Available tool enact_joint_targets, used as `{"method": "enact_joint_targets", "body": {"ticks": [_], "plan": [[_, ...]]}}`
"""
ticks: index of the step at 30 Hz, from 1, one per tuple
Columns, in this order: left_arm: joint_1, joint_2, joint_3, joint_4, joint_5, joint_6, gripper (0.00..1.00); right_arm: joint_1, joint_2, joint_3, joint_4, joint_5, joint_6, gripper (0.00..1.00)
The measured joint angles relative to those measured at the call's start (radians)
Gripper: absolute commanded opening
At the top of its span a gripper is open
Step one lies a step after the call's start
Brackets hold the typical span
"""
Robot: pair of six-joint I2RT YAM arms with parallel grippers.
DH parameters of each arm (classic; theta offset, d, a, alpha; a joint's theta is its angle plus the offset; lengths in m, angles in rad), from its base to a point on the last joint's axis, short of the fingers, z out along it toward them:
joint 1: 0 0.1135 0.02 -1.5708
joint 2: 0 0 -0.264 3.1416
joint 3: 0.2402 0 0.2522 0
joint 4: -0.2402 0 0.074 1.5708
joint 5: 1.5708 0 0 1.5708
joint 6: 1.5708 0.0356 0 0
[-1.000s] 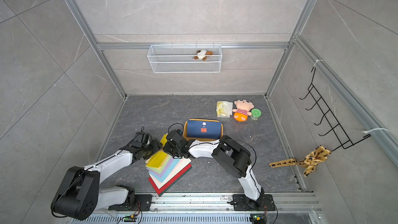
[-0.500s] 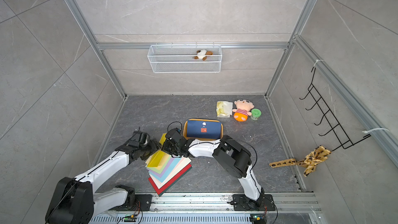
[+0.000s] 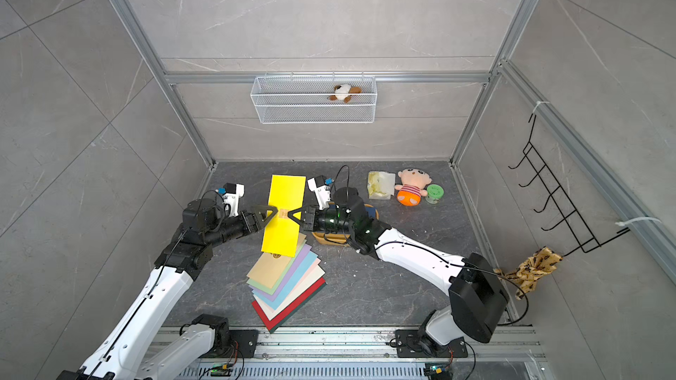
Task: Put the sealed envelopes into the storage box
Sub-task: Pick up the envelope from the center of the board.
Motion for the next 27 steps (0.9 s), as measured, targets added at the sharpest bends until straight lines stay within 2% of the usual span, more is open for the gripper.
{"method": "enact_joint_targets", "body": {"ticks": [7,13,20,22,27], "plan": [[0.000,-0.023,-0.093,0.181,0.219,-0.069,0.63,0.002,-0.009,-0.090,0.052,-0.091,0.001,0.00],[0.000,-0.082,-0.111,0.209,0.280,-0.087,0.55,-0.028,-0.013,-0.108,0.113,-0.124,0.024,0.00],[0.000,-0.119,-0.158,0.221,0.296,-0.113,0.42,-0.037,-0.013,-0.108,0.134,-0.149,0.035,0.00],[0.000,-0.124,-0.163,0.218,0.299,-0.115,0.33,-0.040,-0.013,-0.108,0.134,-0.154,0.035,0.00],[0.001,-0.127,-0.163,0.201,0.296,-0.122,0.00,-0.043,-0.016,-0.108,0.133,-0.164,0.035,0.00]]}}
